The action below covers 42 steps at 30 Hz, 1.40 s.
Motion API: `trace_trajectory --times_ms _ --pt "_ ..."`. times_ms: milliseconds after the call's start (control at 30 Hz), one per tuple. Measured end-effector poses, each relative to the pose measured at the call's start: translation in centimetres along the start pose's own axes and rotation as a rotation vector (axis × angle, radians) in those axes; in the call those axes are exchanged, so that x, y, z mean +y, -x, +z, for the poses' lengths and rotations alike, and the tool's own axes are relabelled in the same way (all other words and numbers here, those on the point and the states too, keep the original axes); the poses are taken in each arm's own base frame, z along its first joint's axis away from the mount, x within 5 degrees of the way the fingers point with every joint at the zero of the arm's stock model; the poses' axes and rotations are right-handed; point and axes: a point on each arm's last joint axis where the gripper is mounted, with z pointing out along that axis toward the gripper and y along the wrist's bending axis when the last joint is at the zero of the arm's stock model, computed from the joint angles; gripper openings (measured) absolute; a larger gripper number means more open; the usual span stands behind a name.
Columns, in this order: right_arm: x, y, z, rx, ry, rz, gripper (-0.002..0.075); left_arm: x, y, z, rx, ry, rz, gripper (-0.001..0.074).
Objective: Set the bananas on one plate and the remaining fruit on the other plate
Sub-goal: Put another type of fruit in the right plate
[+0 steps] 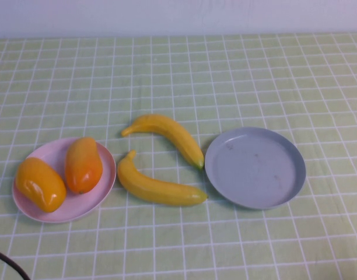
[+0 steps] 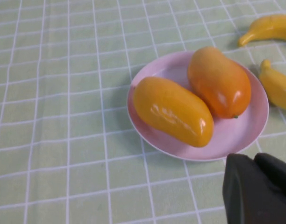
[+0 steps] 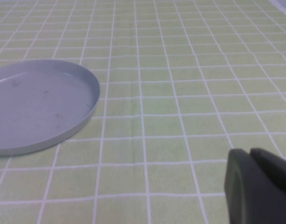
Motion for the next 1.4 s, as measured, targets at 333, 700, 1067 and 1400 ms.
trace_trajectory --times_ms 333,700,1067,1400 --pt "0.0 0.0 0.0 0.0 0.0 0.0 -0.0017 -0.7 -4.6 3.8 -0.431 -0.026 -0.039 0.0004" --pt "0.0 0.0 0.0 0.0 0.0 0.0 -0.0017 -0.6 -8.7 3.1 -0.592 0.002 -0.073 0.0004" --pt "0.0 0.0 0.0 0.002 0.0 0.0 -0.0017 -0.9 -11.7 4.4 -0.243 -0.009 -0.037 0.0004" --pt "0.0 0.0 0.0 0.002 0.0 0.0 -0.0017 -0.9 -11.9 4.4 -0.225 -0.007 -0.034 0.0004"
